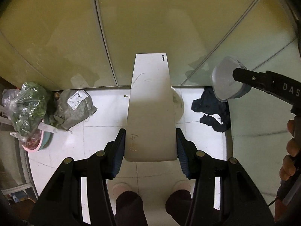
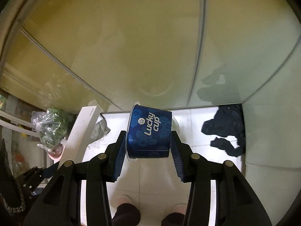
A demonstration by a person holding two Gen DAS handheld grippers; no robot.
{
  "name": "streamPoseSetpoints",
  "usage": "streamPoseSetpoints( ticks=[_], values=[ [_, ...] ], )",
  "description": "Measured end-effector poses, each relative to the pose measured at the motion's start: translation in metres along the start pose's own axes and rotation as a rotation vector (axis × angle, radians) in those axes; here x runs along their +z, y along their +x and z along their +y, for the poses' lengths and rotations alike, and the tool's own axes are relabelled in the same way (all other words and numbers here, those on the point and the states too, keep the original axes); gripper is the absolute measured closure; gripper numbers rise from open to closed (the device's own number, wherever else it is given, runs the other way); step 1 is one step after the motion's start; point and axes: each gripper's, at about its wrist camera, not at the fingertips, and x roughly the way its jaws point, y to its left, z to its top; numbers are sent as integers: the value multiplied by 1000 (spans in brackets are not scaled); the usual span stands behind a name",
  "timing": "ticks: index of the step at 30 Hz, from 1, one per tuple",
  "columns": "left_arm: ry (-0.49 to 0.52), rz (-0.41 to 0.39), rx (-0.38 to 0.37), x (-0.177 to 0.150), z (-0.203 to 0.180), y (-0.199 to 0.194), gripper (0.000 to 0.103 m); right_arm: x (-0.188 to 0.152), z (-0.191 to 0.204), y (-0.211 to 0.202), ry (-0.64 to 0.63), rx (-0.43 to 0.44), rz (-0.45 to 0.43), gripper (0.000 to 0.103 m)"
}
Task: Collect trash
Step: 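Open both tools to drop the cup and box into the bin, then raise both tools back toward the counter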
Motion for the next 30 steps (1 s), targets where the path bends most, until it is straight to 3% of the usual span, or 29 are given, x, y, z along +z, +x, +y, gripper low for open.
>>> streamPoseSetpoints(
  ticks=[3,6,12,18,25,30],
  values=[
    [11,-8,0,9,-3,15,53,7,2,12,-11,24,3,60],
    [31,-18,-13,19,-8,24,53,13,2,18,-14,13,35,44],
    [57,-32,-49,42,-30,35,52,18,-15,16,18,-15,8,44],
    [55,6,-28,58,-39,43,49,23,-24,4,15,-69,-11,44],
    [66,-19,-20,65,-40,-2,49,30,-17,-23,10,-84,-24,44],
    [67,-66,-11,77,-36,-71,49,40,-1,-70,8,-73,-45,44]
  ],
)
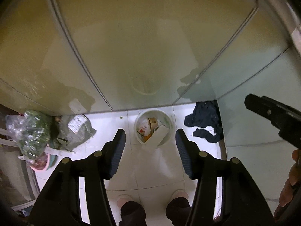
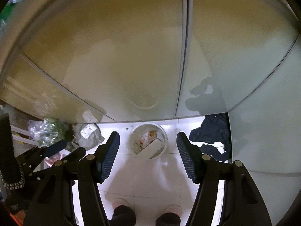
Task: Collect trash
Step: 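Raise both tools back toward the counter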
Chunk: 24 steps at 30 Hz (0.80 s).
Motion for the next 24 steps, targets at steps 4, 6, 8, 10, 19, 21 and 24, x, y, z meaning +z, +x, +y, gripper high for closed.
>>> streamPoseSetpoints(
  ticks=[4,6,8,10,19,21,24],
  values=[
    [-6,-43,1,14,6,-61,49,11,20,-54,-5,-1,-34,44],
    [-10,-75,-2,22,10,-96,49,15,29,-79,-5,1,-52,44],
    [-11,-110,-3,29,15,-132,49,20,38,-106,-1,3,-71,44],
    [-9,-148,-4,37,20,-168,49,25,49,-137,7,9,-100,44],
    [38,-342,-32,64,38,-303,48,44,93,-261,28,-13,-307,44],
    [52,-390,-45,69,42,-331,46,47,103,-285,37,-26,-357,44],
    [81,-465,-51,76,41,-367,44,51,113,-313,46,-39,-426,44]
  ],
)
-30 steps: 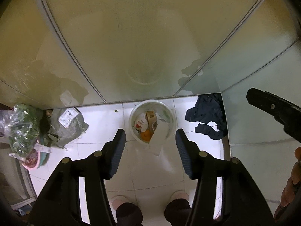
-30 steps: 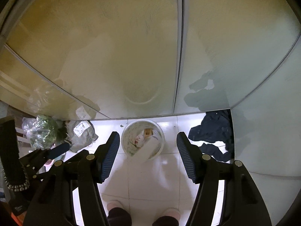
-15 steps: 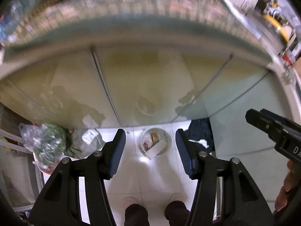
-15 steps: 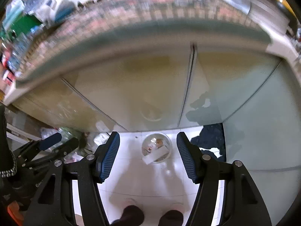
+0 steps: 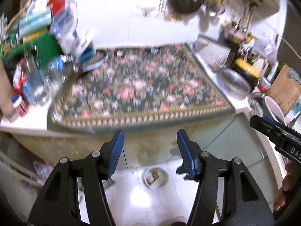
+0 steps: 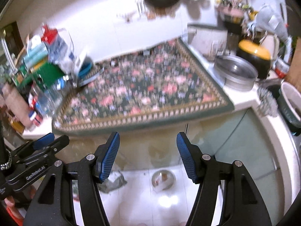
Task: Collect trash
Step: 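Raise both tools back toward the counter, then grasp the green glass bottle with the right tool while the left tool grasps the dark bottle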
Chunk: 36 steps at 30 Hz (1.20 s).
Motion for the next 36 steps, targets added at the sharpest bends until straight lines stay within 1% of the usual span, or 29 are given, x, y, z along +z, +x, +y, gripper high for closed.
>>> streamPoseSetpoints(
  ticks=[3,6,8,10,14,16,22,26,28,31,33,36],
  values=[
    [33,-69,20,19,-2,-21,39,13,7,-21,-7,-7,-72,44],
    [50,-106,38,37,-4,-27,36,29,8,-30,-10,-9,-127,43],
    [48,-121,38,50,-5,-23,35,41,5,-30,-10,-7,-161,40],
    [43,-131,43,62,-7,-16,33,53,1,-28,-13,-8,-191,32],
    [32,-147,72,90,-13,7,33,78,-10,-15,-19,12,-225,30],
    [15,-154,96,109,-17,21,33,93,-18,-4,-24,34,-227,30],
    [-75,-157,104,175,-24,63,33,153,-44,29,-77,73,-225,30],
    [-137,-178,150,212,-24,90,33,195,-60,54,-133,104,-221,30],
    [-162,-183,173,225,-24,103,32,207,-66,66,-150,114,-222,30],
    [-194,-163,203,245,-18,128,26,225,-73,91,-155,139,-200,30],
    [-203,-147,218,254,-12,143,21,233,-76,106,-148,157,-180,30],
    [-206,-119,256,267,1,171,20,249,-75,137,-140,184,-146,30]
  ],
)
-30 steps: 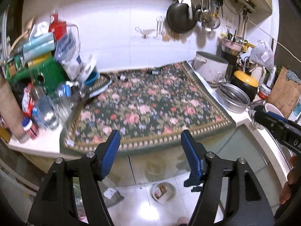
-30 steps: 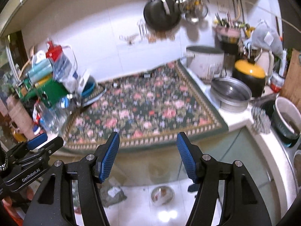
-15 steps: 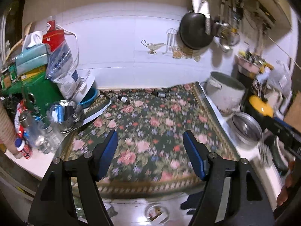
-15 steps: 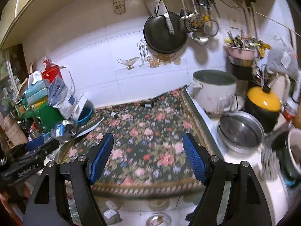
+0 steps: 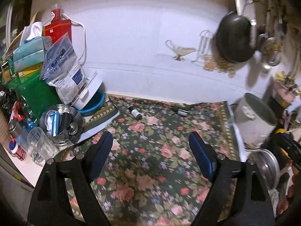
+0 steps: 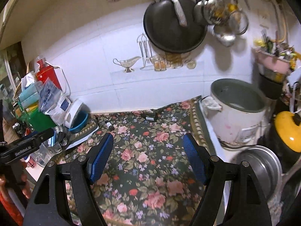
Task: Collect trash
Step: 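Grasp the green glass bottle with the right tool while the left tool grasps the dark bottle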
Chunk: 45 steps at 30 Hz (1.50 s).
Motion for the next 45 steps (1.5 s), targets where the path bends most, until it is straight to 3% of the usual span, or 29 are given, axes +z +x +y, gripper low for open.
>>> streamPoseSetpoints(
  ticks=[5,10,19,23,28,34,36,37,39,42,45],
  values=[
    [9,71,31,19,15,75,20,13,0,54,2,-9,52,30],
    [1,160,-7,35,37,167,20,21,0,112,28,-24,103,30],
    [6,319,-22,43,54,324,26,19,-6,256,105,-98,242,30],
    [-26,348,-11,42,61,366,29,27,-12,315,130,-101,274,30],
    [-46,371,-11,39,65,397,32,33,-13,380,162,-118,310,30],
    [-36,370,25,35,65,413,37,31,-17,424,182,-156,352,30],
    [-37,375,36,32,65,415,46,29,-20,434,196,-180,371,30],
    [-37,377,35,31,65,416,47,28,-21,437,202,-193,383,36],
    [-40,377,25,29,65,416,61,27,-24,440,221,-180,389,50],
    [-7,381,15,23,61,412,75,26,-27,433,249,-155,380,50],
    [34,395,-23,15,55,404,75,22,-24,416,219,-152,373,51]
  ],
)
